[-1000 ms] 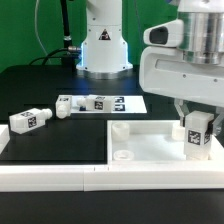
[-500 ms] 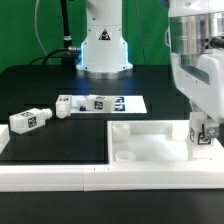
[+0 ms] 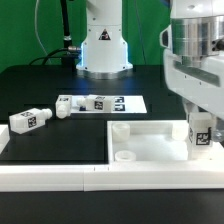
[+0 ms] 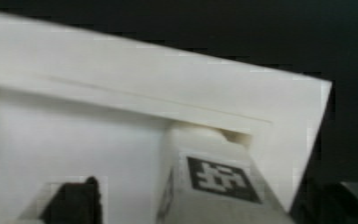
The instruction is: Assemble one leg
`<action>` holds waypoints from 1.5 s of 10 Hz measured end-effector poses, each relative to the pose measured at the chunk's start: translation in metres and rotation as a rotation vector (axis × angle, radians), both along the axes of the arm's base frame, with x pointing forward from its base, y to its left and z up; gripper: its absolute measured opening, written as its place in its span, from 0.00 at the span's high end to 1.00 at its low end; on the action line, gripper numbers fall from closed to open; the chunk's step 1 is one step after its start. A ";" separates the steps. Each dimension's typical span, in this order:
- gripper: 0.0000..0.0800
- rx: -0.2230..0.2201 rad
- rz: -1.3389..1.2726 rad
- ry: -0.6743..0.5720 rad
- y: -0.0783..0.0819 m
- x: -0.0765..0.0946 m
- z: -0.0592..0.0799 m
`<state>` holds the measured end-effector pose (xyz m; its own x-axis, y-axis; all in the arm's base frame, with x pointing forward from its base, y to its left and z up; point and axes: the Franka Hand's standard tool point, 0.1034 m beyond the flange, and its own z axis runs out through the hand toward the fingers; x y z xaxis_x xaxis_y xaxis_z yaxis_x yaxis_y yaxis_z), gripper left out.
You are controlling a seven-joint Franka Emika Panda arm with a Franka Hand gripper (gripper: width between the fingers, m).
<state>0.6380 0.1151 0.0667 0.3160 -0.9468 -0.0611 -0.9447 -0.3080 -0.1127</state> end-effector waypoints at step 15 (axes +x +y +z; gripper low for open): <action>0.64 -0.114 0.625 -0.081 -0.008 0.006 0.004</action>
Offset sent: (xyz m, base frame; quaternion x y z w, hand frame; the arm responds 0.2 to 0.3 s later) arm 0.0000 0.0000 0.0000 0.0000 0.0000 -0.1296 0.9916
